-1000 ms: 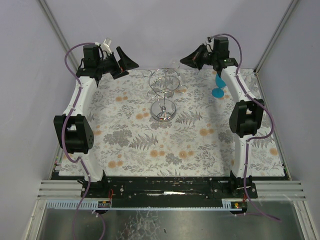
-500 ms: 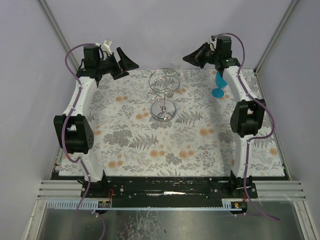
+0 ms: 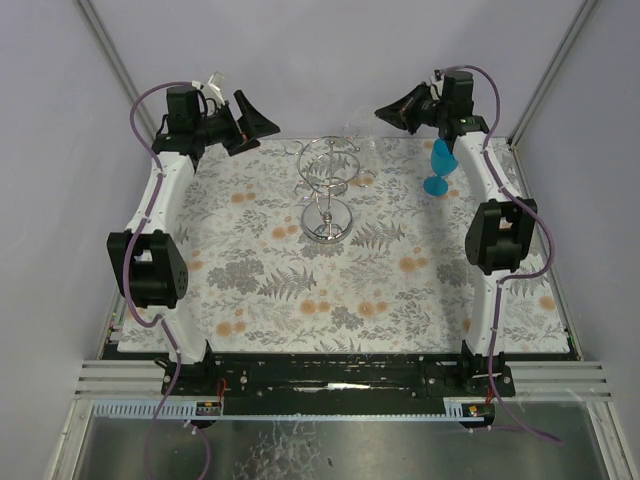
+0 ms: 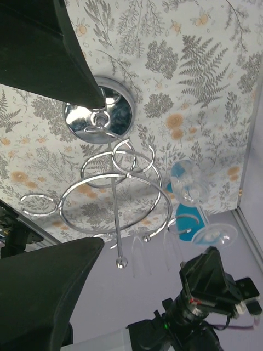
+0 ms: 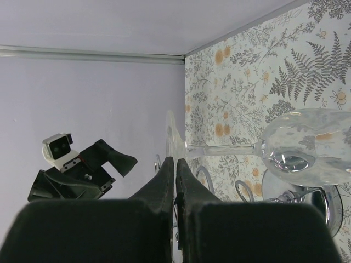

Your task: Take the wine glass off the wine glass rack

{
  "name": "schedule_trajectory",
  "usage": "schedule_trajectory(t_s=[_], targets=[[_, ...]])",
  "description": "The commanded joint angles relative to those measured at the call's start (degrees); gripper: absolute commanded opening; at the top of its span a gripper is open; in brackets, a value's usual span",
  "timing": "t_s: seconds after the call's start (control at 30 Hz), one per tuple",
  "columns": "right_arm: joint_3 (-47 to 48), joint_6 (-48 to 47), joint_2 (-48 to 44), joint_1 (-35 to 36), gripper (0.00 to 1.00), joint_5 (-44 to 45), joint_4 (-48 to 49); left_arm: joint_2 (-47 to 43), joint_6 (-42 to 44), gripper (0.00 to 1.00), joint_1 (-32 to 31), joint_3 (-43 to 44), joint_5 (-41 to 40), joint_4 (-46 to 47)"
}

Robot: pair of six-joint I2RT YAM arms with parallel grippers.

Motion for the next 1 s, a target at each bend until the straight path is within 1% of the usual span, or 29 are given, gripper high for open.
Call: schedule_trajectory(t_s=[0.0, 0.13, 0.33, 0.6, 0.77, 0.97], targets=[[-0.95, 0.77, -7.62, -0.83, 0.00, -0.54, 4.76, -4.22, -1.78, 1.00, -1.27, 4.49, 3.18, 2.12], [-4.02, -0.03, -10.47, -1.74, 0.00, -0.72, 4.84, -5.49, -2.30, 1.00, -3.74, 7.47, 4.01, 2.12], [-10.85, -0.63, -16.31, -3.50, 0.00, -1.52, 5.85, -6.83, -3.73, 1.00, -9.91, 10.62, 4.05, 2.12], [-20.16, -2.20, -25.70, -5.29, 0.00, -3.47, 6.20, -9.27, -2.65, 1.00, -19.57, 9.29, 3.75, 2.12], [-25.94, -2.96, -31.97, -5.34, 0.00, -4.13, 6.06, -8.31, -2.09, 1.00, -22.52, 9.11, 2.92, 2.12], [-33.42, -3.26, -39.79, -5.34, 0.00, -4.24, 5.82, -6.72, -3.81, 0.99, -25.48, 8.76, 2.19, 3.26]])
